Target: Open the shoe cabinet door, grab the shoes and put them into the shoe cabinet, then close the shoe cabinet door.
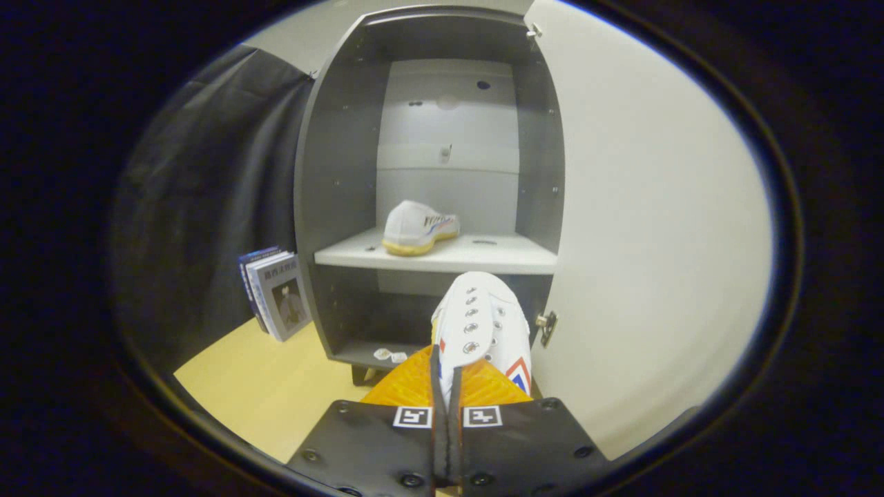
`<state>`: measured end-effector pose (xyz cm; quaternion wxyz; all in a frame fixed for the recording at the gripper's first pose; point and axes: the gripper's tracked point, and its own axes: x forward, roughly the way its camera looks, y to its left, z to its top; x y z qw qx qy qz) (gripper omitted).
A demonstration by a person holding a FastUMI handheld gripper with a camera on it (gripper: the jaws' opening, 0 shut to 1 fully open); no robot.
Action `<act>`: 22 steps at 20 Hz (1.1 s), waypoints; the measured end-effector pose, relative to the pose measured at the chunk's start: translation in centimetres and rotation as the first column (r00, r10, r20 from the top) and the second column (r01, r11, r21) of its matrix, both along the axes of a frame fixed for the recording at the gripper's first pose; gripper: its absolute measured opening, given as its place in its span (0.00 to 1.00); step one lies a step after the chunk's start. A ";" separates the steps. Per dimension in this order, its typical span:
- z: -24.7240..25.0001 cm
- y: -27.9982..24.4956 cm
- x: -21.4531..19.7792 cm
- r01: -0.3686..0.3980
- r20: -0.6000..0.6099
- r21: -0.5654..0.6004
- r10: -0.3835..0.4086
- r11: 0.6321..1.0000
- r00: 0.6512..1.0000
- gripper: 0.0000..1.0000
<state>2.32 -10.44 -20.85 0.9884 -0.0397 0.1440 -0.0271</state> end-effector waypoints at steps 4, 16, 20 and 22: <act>4.0 -0.1 2.9 0.007 0.059 0.007 -0.008 1.000 0.998 0.02; 10.4 -1.1 13.5 0.071 0.151 0.005 -0.071 0.997 0.986 0.02; 10.3 -2.1 16.9 0.089 0.140 0.024 -0.092 0.996 0.986 0.02; 9.8 -2.5 18.5 0.095 0.128 0.016 -0.096 0.995 0.987 0.02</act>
